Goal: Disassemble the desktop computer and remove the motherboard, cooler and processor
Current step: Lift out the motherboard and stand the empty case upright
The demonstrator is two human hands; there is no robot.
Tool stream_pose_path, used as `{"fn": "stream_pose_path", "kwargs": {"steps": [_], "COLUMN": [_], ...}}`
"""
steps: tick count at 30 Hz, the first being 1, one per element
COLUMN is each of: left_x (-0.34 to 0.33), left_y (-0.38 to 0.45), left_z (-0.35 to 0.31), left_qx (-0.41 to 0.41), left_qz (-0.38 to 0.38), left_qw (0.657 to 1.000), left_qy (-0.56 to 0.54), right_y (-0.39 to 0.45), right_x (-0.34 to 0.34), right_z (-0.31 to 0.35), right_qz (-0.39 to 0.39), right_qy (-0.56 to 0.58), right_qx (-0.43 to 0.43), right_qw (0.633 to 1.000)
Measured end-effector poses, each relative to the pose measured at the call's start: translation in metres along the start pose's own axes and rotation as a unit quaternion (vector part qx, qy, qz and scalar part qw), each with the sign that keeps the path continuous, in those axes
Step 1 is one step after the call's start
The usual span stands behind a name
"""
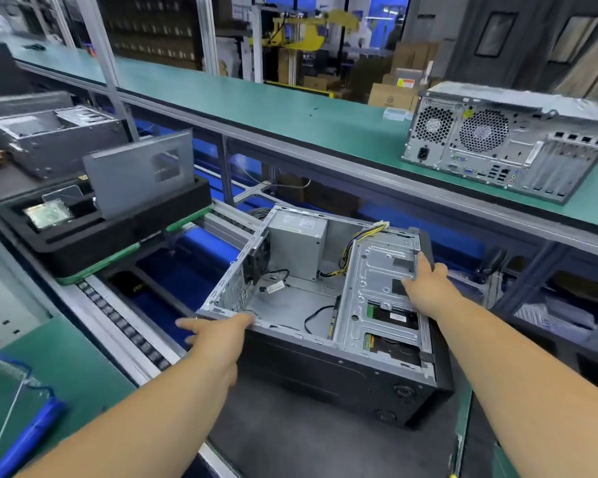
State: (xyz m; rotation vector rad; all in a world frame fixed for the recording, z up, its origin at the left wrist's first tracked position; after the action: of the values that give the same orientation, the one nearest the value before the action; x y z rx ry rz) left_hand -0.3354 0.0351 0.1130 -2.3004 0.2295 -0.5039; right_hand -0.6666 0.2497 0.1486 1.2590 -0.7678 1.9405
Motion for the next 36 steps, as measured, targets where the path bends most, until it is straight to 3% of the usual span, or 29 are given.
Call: {"fn": "stream_pose_path", "kwargs": {"steps": [10,15,18,25,30,33,36], "left_x": [-0.027,-0.048,-0.067,-0.114,-0.127,-0.123,-0.112], "left_y": [0.018,0.044,0.053,0.079,0.086,0.082,0.063], "left_z": [-0.006,-0.039,-0.059,-0.107,-0.132,-0.129,-0.107], "left_qx": [-0.017,-0.062,-0.079,-0.101,-0.14,-0.141,-0.141], "left_qz": [0.016,0.097,0.144,0.263,0.311,0.311,0.271], "left_qw": [1.0,0.993,0.986,0.953,0.932,0.936,0.949], "left_qy": [-0.008,0.03,0.035,0.111,0.125,0.083,0.079], "right_y": [-0.019,-0.053,-0.072,-0.115,-0.137,-0.135,-0.114], "right_x": [-0.007,-0.01,-0.008,-0.019,-0.027,-0.01,0.012], "right_z": [-0.004,-0.007,-0.007,0.008,0.022,0.017,0.001], "right_qz": [-0.02,-0.063,-0.114,-0.129,-0.144,-0.174,-0.166], "right_qy": [0.037,-0.007,-0.046,-0.024,-0.115,-0.154,-0.118], "right_qx": [-0.061,-0.135,-0.137,-0.191,-0.22,-0.194,-0.176], "right_qw": [0.997,0.989,0.983,0.973,0.958,0.953,0.963]}}
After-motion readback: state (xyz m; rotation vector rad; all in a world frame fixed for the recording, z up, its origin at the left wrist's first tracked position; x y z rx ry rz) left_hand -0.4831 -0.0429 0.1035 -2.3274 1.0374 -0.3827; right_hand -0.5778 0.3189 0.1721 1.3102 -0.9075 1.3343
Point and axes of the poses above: each hand's wrist, its own y-axis towards the middle knuckle, its own x-axis out of the back of the hand, z = x × y, the point moved 6 cm from there along y, towards the middle knuckle, and after that the axes turned 15 degrees about x, right-handed, at the moved point
